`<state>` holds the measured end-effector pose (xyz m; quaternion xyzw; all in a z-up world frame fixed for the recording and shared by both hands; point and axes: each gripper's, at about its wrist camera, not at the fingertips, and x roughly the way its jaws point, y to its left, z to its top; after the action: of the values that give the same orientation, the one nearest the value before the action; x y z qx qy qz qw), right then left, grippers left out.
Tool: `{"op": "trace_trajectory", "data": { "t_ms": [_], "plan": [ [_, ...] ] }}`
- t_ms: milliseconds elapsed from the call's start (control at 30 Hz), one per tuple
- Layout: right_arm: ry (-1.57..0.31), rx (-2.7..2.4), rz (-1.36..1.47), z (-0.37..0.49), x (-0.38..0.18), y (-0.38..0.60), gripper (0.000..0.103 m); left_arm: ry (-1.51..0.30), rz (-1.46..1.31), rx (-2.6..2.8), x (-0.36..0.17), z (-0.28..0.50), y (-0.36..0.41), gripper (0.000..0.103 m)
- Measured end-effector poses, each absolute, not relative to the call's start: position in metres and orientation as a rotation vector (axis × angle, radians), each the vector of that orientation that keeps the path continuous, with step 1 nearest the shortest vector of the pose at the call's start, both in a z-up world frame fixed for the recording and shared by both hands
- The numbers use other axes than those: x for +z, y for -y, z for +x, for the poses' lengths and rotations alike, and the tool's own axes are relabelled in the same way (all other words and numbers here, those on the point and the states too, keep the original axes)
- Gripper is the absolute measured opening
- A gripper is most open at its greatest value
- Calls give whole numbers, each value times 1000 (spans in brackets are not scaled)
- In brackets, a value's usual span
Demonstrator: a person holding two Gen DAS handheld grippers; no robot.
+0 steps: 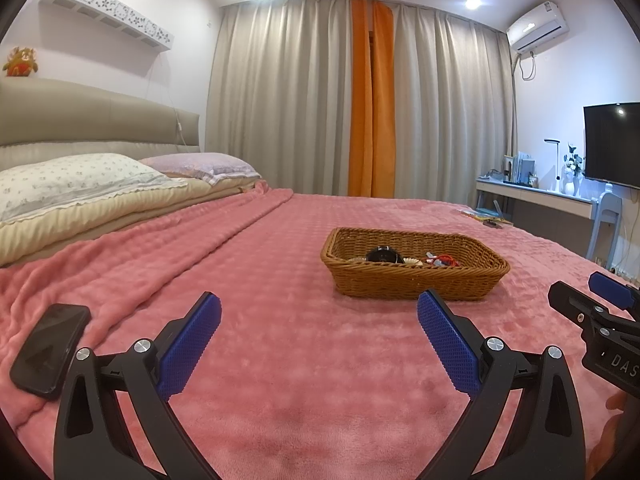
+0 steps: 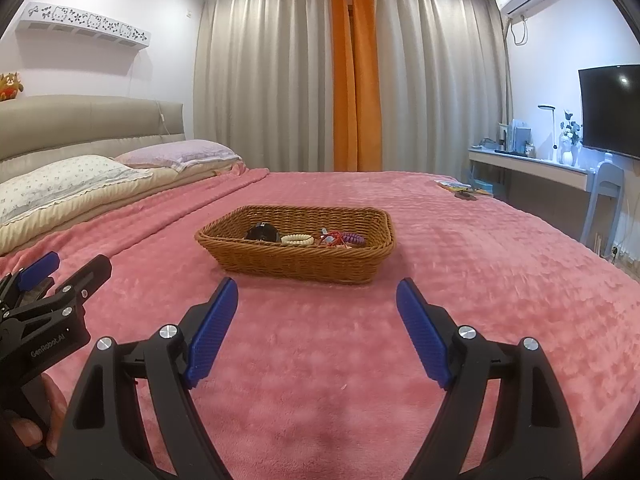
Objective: Organize jewelry
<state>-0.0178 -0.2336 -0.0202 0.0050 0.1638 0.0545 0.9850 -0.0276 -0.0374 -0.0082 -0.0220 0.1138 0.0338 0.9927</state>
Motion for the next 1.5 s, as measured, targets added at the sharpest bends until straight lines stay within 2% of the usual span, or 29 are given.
{"op": "trace_trajectory", "data": {
  "t_ms": [1500],
  "plan": [
    [-326,109,-3,-19,-19,230,82,-239,-51,85,-12,-30,34,95]
  ]
}}
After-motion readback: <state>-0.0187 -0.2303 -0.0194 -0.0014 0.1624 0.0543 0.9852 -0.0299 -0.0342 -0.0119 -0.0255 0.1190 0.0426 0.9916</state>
